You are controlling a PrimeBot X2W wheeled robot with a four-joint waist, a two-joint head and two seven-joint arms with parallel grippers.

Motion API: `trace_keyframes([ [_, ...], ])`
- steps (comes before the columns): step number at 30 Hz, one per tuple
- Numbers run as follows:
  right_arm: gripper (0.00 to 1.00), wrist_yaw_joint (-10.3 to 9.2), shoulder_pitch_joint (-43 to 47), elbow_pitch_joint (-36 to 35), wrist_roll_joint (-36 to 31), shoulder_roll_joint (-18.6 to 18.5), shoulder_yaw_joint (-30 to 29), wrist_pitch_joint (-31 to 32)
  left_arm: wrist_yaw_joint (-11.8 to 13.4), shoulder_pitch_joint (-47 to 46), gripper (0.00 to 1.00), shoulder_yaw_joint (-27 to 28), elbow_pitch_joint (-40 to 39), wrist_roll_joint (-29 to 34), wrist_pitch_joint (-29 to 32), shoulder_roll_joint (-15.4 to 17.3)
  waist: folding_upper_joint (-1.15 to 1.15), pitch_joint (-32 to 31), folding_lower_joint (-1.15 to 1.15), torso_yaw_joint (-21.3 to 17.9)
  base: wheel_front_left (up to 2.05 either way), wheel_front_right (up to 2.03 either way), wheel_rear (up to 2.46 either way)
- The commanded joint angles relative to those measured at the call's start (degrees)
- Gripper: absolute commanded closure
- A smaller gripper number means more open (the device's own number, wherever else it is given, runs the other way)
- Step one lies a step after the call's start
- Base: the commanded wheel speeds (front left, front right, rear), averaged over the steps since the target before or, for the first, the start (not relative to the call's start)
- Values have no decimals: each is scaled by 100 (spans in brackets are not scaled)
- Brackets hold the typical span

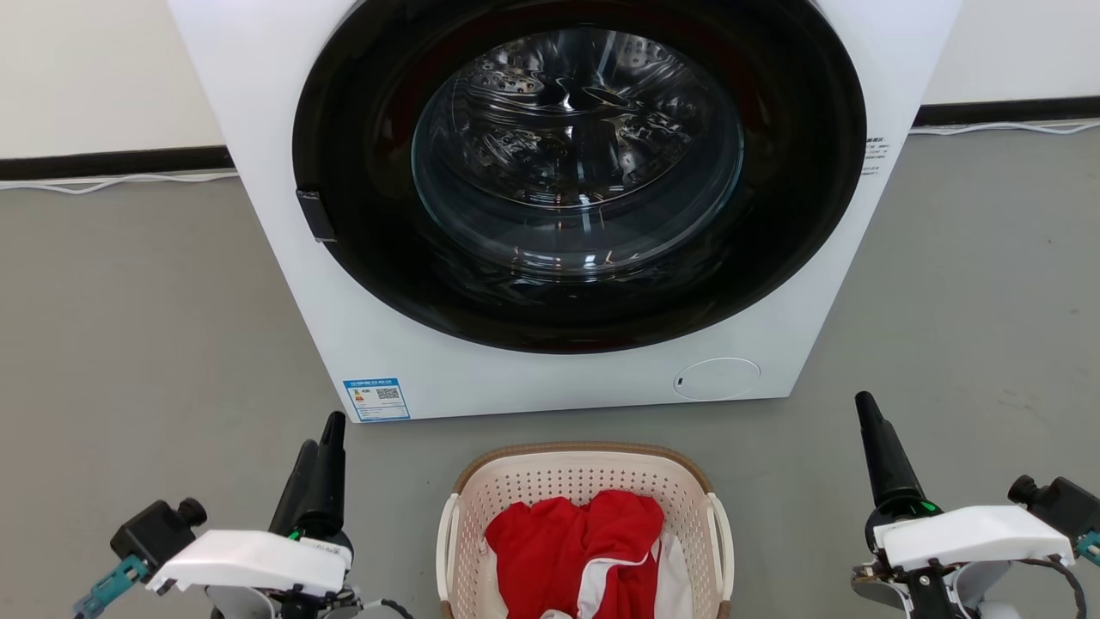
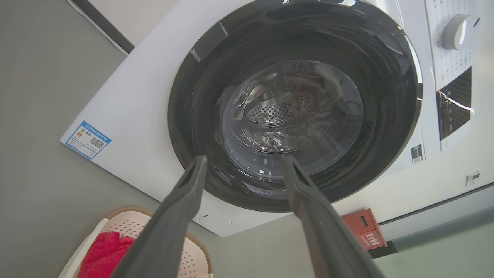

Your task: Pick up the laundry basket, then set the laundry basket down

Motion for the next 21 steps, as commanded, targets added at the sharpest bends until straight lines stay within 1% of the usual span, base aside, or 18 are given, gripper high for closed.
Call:
trace_keyframes([
  [1, 0, 22, -312, -180, -176, -70, 87, -115, -20, -358, 0, 69, -203, 186, -63, 48, 0, 2, -1, 2, 0, 0, 0],
  [10, 0, 25, -353, -130, -898, -32, 93, -266, -23, -411, 0, 21, -250, 793, -214, 47, 0, 25, -1, 9, 0, 0, 0],
  [21, 0, 29, -431, -143, -1603, -54, 186, -451, -27, -478, 0, -51, -322, 1445, -399, 55, 0, 67, -1, 17, 0, 0, 0],
])
